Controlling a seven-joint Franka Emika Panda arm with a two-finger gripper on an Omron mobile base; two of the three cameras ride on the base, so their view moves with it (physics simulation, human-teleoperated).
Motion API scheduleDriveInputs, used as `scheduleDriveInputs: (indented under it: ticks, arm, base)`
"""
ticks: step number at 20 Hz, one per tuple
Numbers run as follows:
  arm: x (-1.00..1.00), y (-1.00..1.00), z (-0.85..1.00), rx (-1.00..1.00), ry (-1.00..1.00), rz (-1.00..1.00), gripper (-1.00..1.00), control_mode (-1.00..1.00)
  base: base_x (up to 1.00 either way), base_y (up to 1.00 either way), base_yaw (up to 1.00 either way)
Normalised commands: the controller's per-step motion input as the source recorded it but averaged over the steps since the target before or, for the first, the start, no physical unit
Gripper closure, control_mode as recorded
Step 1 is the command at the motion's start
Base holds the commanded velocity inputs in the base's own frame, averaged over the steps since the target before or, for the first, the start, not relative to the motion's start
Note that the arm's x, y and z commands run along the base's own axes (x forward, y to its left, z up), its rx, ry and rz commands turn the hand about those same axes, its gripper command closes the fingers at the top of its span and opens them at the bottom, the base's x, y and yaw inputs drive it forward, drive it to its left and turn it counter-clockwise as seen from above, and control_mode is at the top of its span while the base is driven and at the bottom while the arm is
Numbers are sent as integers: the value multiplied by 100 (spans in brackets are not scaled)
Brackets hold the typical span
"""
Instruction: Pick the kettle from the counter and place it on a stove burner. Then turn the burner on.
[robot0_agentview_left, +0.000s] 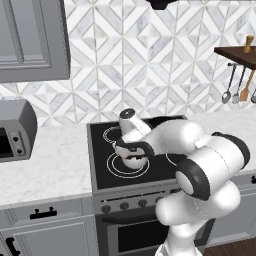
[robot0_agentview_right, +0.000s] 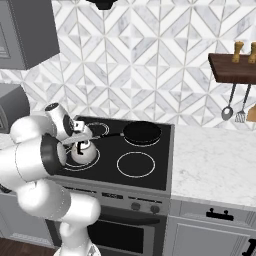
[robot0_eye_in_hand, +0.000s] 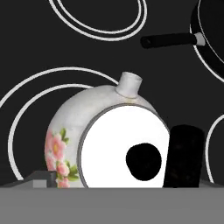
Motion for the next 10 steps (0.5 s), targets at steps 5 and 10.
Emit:
scheduleDriveInputs:
  ticks: [5,10]
  arm:
    - [-62,-26,-70,8,-26,8,-100,-100]
    - [-35,-22,-93,-2,-24,7,-100,-100]
  base:
    - [0,0,0]
    - [0,0,0]
